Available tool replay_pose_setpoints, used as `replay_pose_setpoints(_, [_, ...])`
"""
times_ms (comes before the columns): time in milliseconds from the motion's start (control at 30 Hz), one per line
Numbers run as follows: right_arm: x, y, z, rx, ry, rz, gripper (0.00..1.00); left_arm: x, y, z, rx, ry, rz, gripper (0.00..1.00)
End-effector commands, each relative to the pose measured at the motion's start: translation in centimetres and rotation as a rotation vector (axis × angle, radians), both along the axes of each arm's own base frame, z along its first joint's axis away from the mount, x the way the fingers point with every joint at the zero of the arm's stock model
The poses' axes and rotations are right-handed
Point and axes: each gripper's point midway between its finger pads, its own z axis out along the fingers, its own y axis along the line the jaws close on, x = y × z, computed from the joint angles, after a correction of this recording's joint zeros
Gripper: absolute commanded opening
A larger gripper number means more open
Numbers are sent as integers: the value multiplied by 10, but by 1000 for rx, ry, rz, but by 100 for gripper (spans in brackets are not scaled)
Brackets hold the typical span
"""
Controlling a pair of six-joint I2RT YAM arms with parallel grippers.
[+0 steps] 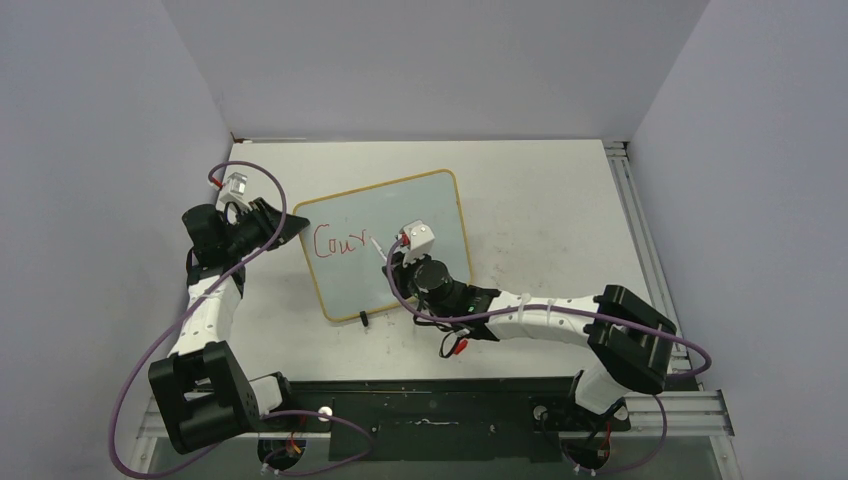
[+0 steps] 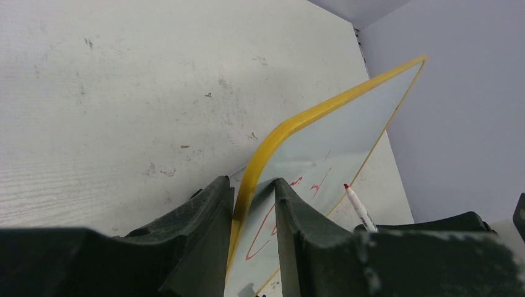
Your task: Write a sentence on the whiteboard
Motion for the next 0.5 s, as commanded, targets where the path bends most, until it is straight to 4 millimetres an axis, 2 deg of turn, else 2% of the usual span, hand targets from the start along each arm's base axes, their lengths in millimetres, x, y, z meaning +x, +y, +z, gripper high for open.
replay_pose_setpoints(0, [14, 4, 22, 46, -43, -24, 5, 2, 1, 12, 13, -42, -13, 29])
replay_pose_setpoints(467, [25, 6, 10, 33, -20, -31, 5, 2, 1, 12, 12, -41, -13, 29])
